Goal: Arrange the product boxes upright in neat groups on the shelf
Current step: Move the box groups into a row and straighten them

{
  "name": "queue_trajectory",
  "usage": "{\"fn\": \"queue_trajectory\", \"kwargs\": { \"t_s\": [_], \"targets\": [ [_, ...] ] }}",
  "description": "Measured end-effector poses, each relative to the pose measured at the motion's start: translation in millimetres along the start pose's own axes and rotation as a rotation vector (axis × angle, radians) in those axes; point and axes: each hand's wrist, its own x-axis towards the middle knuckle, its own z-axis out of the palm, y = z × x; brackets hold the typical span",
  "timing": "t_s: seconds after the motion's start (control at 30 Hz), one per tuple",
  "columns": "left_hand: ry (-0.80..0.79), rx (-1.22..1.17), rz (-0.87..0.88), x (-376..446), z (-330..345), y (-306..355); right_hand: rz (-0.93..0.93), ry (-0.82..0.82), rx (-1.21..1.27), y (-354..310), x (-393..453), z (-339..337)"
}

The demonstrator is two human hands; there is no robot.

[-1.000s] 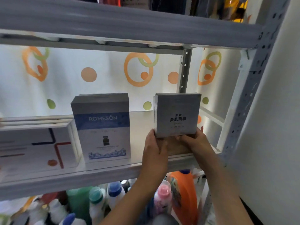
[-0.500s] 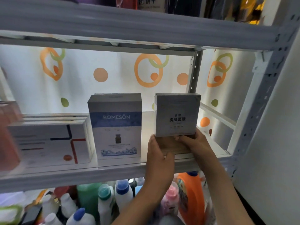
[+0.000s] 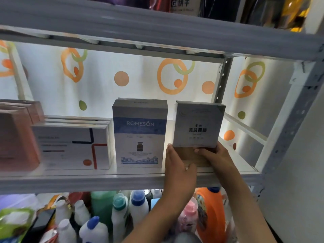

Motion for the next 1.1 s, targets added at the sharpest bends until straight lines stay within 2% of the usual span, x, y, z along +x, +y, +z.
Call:
{"fn": "queue_trajectory", "kwargs": {
  "t_s": [1.1],
  "targets": [
    [-0.003,0.068,0.009,-13,-6,-16,-0.012,0.029,0.04,-1,-10,0]
  ]
}}
